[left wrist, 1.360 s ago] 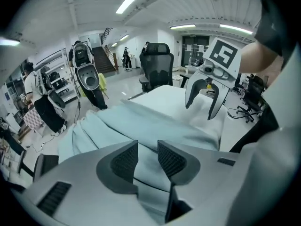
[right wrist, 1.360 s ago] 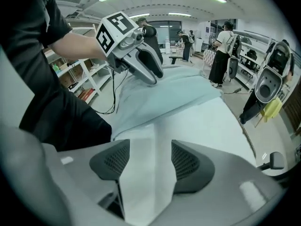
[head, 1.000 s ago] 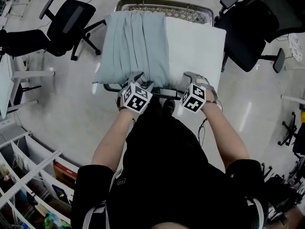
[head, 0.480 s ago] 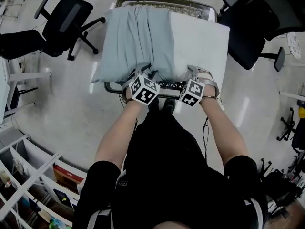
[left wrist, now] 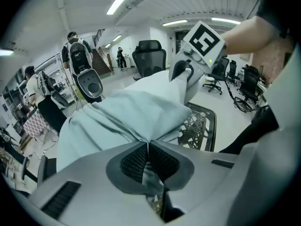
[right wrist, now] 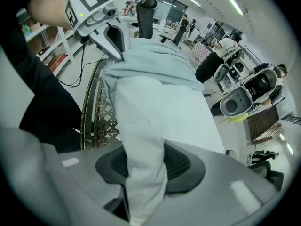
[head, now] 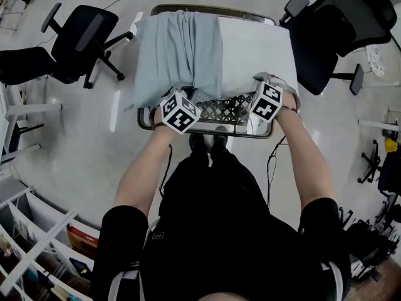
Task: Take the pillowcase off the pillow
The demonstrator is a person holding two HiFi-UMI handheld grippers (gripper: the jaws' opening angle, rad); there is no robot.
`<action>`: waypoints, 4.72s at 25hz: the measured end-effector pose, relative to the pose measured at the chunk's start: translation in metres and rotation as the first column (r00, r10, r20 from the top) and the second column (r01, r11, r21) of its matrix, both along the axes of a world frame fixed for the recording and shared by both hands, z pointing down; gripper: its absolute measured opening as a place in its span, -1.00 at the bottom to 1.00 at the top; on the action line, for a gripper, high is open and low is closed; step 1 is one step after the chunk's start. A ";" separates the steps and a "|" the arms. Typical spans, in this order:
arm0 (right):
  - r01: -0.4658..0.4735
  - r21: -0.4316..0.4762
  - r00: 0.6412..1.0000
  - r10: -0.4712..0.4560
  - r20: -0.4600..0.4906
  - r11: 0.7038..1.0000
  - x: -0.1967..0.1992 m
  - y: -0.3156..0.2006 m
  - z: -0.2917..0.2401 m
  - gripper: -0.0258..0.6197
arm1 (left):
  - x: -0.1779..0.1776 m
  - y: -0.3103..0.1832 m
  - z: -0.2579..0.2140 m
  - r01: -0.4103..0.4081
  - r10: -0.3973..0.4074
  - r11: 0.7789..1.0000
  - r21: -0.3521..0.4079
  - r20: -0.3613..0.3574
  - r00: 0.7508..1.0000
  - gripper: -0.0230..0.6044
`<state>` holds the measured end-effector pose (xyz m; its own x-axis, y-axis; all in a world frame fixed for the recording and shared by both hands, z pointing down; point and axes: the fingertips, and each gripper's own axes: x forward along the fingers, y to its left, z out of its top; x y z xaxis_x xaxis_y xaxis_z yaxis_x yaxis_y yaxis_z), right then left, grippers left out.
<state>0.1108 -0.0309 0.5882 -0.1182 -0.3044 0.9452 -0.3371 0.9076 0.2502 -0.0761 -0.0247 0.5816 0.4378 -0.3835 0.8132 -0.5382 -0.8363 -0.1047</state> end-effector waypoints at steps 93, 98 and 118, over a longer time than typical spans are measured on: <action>0.185 -0.235 0.982 -0.185 0.020 0.954 -0.025 0.009 0.025 0.30 | -0.202 -0.043 0.064 0.167 -0.163 0.965 -0.201 0.040 0.986 -0.20; 0.151 -0.297 0.988 -0.137 0.069 0.943 -0.019 -0.003 0.026 0.42 | -0.201 -0.054 0.093 0.110 -0.087 0.947 -0.302 0.088 0.992 -0.02; 0.163 -0.272 0.986 -0.169 0.002 0.948 -0.029 -0.023 0.054 0.44 | -0.214 -0.099 0.120 0.252 -0.205 0.925 -0.283 0.184 0.961 -0.61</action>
<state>0.0816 -0.0535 0.6418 -0.1242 -0.0152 0.9921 -0.1732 0.9849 -0.0066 -0.2904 -0.1234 0.7016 0.2329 -0.1856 0.9546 -0.7162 -0.6968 0.0393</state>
